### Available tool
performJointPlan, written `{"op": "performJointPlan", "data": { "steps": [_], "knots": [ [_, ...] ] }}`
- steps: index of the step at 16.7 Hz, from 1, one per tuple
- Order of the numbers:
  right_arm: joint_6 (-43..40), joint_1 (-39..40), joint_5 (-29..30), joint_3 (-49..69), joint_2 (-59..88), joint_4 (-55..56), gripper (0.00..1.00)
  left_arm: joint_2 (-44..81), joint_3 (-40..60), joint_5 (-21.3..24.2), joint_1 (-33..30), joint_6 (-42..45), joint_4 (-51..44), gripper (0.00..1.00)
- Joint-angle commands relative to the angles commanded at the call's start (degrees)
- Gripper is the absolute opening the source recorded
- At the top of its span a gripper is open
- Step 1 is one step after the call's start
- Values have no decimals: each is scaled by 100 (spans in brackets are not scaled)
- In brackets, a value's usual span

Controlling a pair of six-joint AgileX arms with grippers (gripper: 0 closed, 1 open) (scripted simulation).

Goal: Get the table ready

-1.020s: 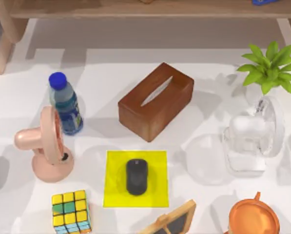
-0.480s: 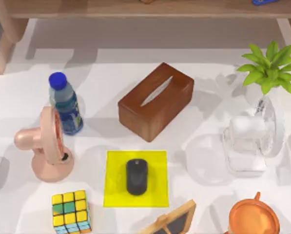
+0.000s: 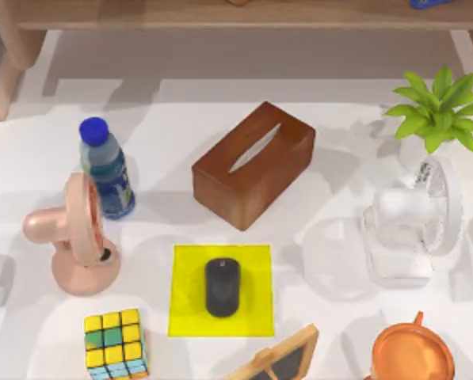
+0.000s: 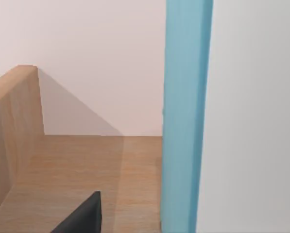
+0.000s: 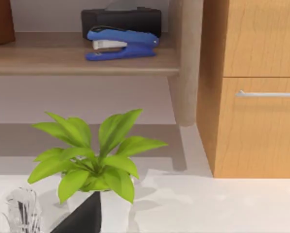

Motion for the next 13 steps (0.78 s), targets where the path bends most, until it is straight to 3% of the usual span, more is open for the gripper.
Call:
{"op": "performJointPlan", "data": {
  "steps": [3,13],
  "knots": [
    [0,0,0,0,0,0,100,9,11,1,1,0,-3,100],
    [0,0,0,0,0,0,100,9,11,1,1,0,-3,25]
  ]
}}
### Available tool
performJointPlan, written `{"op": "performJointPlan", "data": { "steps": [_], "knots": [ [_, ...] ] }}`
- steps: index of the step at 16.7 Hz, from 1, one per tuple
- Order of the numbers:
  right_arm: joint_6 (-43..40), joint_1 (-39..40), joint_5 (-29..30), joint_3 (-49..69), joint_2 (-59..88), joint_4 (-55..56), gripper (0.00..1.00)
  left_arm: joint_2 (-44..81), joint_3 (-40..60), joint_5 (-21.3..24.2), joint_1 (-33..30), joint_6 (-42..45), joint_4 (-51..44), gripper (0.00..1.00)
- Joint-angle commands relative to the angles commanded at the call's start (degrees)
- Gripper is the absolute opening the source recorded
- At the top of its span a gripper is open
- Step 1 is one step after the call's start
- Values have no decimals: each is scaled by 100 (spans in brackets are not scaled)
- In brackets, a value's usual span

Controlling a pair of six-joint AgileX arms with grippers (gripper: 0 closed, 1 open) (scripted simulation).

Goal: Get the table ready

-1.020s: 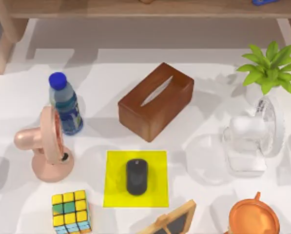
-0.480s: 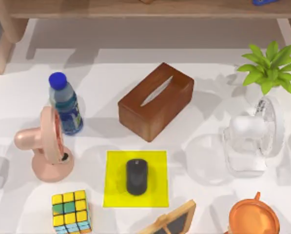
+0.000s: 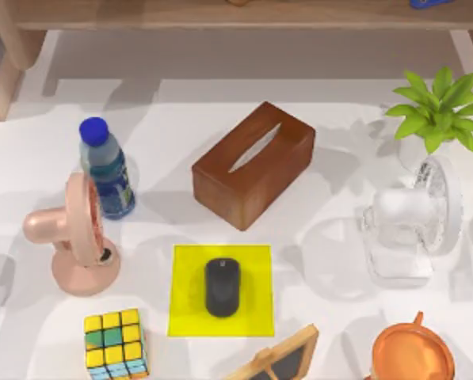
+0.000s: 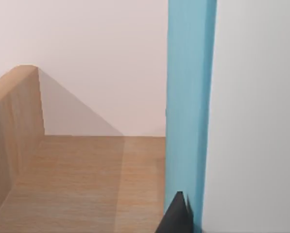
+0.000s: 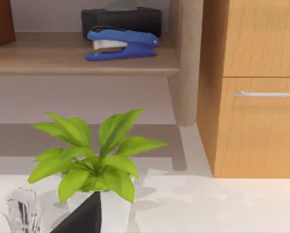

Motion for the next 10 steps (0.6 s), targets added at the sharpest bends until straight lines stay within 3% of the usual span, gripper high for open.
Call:
{"op": "performJointPlan", "data": {
  "steps": [3,10],
  "knots": [
    [0,0,0,0,0,0,100,0,0,0,0,0,0,2],
    [0,0,0,0,0,0,100,0,0,0,0,0,0,0]
  ]
}}
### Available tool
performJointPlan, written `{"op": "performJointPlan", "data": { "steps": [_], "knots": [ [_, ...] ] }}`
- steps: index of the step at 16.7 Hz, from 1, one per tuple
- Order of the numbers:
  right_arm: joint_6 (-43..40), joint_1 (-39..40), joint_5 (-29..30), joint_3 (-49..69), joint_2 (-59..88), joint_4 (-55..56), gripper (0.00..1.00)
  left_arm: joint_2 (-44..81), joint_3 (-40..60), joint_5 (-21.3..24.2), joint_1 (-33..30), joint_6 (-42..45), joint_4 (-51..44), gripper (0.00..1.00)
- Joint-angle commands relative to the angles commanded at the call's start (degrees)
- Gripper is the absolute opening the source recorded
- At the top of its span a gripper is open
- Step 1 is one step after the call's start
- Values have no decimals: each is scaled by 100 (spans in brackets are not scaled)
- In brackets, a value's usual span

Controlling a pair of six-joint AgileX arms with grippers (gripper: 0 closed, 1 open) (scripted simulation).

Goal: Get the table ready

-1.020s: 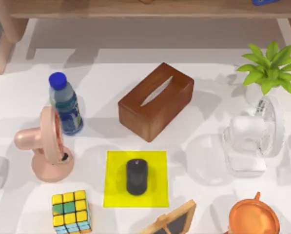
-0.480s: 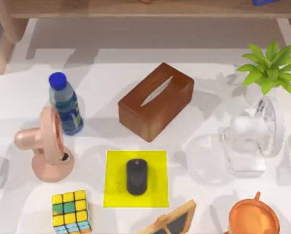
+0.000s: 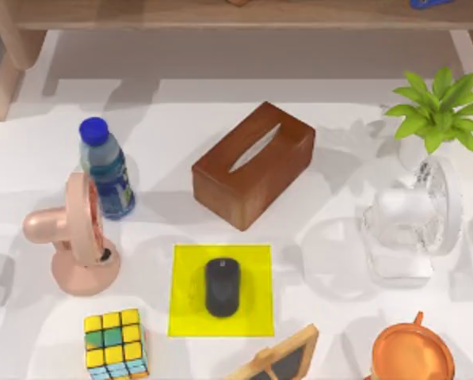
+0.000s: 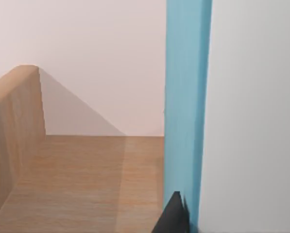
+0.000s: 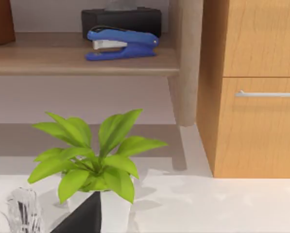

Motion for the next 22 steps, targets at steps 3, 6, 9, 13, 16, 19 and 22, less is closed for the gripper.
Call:
{"op": "performJointPlan", "data": {
  "steps": [3,6,9,13,16,19,22],
  "knots": [
    [0,0,0,0,0,0,100,-28,-15,-3,-24,9,-1,0],
    [0,0,0,0,0,0,100,-380,-314,-83,-79,12,-49,0],
    [0,0,0,0,0,0,100,-780,-649,-173,-174,15,-112,0],
    [0,0,0,0,0,0,100,-804,-665,-180,-151,24,-117,0],
    [0,0,0,0,0,0,100,-928,-634,-138,-7,171,10,0],
    [0,0,0,0,0,0,100,-1224,-679,0,616,756,406,0],
    [0,0,0,0,0,0,100,-1368,-1043,220,1604,1696,880,0]
  ]
}}
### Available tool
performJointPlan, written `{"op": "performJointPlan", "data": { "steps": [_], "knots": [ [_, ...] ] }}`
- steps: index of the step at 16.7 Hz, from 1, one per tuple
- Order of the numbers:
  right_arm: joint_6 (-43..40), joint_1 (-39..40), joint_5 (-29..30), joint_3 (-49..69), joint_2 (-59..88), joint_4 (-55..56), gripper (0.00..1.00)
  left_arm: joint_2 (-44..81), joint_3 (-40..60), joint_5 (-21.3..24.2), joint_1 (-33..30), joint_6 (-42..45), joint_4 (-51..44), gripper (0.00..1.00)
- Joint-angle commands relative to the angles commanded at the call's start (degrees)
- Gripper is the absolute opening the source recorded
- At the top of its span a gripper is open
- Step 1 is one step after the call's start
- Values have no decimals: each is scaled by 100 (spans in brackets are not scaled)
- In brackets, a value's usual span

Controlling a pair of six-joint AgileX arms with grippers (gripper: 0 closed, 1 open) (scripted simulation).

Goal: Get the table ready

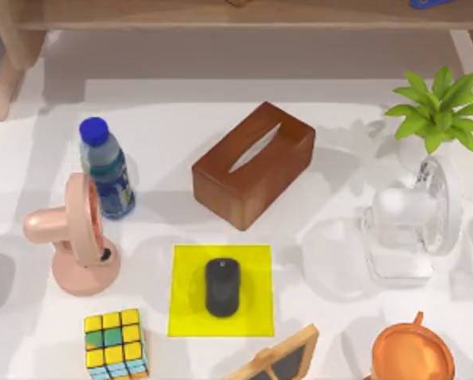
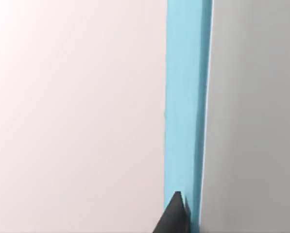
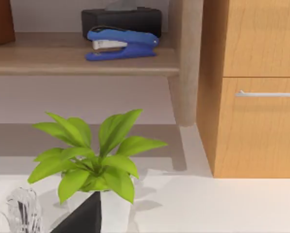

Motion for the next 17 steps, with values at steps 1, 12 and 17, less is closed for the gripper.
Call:
{"op": "performJointPlan", "data": {
  "steps": [1,12,17],
  "knots": [
    [0,0,0,0,0,0,100,19,-216,95,382,377,154,0],
    [0,0,0,0,0,0,100,1068,-3777,1994,4010,5329,1848,0],
    [0,0,0,0,0,0,100,1186,-4770,3354,3969,7196,2732,0]
  ]
}}
